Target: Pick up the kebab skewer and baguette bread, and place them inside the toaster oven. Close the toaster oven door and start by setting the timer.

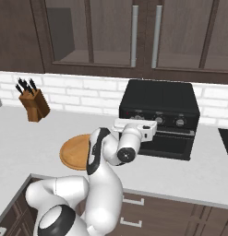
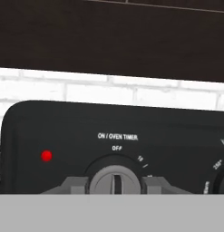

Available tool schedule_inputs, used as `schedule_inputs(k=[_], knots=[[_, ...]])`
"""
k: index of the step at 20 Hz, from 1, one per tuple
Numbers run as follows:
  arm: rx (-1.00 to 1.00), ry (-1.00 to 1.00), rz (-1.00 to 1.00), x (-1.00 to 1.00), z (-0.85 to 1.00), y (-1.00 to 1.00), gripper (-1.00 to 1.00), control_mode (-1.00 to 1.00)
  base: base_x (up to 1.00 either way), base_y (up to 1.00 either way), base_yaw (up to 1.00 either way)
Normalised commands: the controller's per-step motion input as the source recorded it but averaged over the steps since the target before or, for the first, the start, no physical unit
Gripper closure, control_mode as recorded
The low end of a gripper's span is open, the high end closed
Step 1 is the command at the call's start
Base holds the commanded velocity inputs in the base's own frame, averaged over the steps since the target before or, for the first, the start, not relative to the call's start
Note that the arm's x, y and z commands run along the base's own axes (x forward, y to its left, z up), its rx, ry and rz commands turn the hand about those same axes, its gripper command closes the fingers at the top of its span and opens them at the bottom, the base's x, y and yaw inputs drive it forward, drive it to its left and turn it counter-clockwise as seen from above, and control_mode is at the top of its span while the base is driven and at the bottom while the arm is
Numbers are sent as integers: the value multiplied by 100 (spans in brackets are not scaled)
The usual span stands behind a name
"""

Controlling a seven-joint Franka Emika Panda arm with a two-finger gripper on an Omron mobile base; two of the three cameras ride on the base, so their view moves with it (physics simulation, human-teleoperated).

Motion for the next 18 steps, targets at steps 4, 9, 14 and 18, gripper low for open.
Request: schedule_inputs(k=[4,9,14,18], knots=[[7,0,-2,0,18,0,100,-100,0,0,0],[9,0,-3,0,15,0,100,-100,0,0,0],[8,0,-6,0,13,0,100,-100,0,0,0],[8,0,-9,0,10,0,100,-100,0,0,0]])
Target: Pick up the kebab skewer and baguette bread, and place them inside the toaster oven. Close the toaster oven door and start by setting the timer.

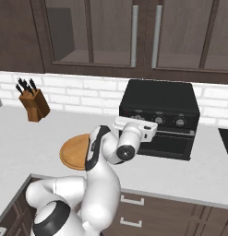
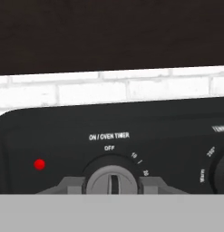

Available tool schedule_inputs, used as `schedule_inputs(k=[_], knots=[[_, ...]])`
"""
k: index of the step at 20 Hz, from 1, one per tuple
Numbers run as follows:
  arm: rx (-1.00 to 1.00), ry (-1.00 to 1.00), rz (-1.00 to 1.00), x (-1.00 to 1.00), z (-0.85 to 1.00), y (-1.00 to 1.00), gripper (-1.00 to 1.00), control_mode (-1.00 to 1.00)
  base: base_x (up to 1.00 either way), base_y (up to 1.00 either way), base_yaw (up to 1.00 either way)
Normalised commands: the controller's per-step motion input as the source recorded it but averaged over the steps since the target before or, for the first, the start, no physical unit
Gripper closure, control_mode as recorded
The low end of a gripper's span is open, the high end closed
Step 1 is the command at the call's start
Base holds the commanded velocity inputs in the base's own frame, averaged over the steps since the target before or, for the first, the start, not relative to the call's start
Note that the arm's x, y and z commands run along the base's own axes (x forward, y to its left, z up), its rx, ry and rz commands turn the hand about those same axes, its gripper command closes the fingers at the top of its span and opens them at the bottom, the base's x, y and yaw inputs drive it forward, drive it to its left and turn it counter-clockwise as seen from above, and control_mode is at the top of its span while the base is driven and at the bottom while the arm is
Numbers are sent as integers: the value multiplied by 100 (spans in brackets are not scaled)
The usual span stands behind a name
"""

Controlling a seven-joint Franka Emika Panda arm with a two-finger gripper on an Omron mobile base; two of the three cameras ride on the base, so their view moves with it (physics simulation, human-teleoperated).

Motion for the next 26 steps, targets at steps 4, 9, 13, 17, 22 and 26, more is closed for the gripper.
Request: schedule_inputs(k=[4,9,13,17,22,26], knots=[[9,0,-11,0,8,2,100,-100,0,0,0],[12,0,-12,0,3,5,100,-100,0,0,0],[13,0,-12,0,0,0,100,-100,0,0,0],[14,0,-11,-3,0,0,100,-100,0,0,0],[16,-5,-10,-5,0,6,100,-100,0,0,0],[17,-6,-10,-3,0,4,100,-100,0,0,0]])
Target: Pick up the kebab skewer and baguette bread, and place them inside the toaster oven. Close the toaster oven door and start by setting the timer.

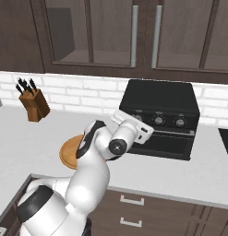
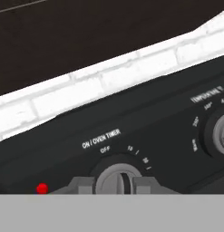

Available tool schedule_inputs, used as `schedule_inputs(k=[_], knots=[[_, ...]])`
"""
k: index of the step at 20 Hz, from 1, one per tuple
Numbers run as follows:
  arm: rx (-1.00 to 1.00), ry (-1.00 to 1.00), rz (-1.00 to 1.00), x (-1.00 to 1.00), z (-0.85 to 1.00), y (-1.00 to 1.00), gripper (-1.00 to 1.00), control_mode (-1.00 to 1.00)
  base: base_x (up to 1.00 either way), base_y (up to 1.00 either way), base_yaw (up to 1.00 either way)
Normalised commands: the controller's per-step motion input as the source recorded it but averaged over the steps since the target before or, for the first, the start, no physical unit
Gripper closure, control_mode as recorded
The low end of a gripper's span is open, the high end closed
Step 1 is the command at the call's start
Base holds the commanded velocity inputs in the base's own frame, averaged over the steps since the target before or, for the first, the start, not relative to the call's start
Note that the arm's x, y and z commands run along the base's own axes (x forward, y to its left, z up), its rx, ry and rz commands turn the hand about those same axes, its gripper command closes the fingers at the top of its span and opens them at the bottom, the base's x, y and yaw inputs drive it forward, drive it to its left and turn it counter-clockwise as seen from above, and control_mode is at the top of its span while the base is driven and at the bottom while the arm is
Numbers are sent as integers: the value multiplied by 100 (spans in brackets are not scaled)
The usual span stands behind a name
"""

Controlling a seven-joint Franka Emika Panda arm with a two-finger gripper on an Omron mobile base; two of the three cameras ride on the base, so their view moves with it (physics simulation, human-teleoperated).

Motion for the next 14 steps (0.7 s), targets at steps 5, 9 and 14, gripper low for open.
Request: schedule_inputs(k=[5,9,14], knots=[[18,-3,-7,0,0,0,100,-100,0,0,0],[20,-4,-6,-9,0,0,100,-100,0,0,0],[22,-3,-6,-7,0,0,100,-100,0,0,0]])
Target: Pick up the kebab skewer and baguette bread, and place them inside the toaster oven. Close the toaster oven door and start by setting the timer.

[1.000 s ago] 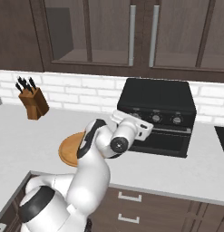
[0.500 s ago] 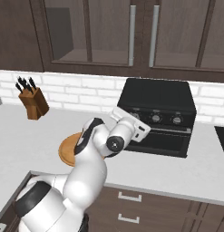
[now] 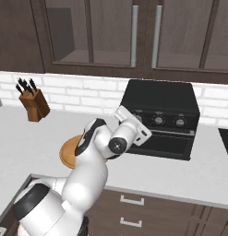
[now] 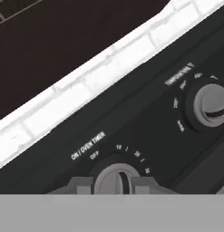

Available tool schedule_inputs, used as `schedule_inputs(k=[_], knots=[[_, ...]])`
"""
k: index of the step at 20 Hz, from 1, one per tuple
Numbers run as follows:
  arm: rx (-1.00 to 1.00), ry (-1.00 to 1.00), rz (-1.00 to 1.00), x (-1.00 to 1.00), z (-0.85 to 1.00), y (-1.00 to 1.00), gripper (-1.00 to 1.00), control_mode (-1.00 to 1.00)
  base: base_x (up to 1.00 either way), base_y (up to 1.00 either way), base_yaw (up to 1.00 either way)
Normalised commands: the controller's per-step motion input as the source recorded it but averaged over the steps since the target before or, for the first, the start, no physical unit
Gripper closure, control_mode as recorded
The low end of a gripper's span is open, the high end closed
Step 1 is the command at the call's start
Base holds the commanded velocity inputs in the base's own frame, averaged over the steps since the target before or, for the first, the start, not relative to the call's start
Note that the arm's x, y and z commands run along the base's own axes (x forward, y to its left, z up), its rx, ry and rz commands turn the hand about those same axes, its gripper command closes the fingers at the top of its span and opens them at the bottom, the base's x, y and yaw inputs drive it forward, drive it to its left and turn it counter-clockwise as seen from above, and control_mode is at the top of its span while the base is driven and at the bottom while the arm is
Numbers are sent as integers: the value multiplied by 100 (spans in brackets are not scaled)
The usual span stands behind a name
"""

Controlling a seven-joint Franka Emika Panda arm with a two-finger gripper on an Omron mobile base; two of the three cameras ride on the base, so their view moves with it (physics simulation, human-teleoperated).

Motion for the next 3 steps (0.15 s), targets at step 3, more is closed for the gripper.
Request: schedule_inputs(k=[3], knots=[[23,-2,-6,-6,0,0,100,-100,0,0,0]])
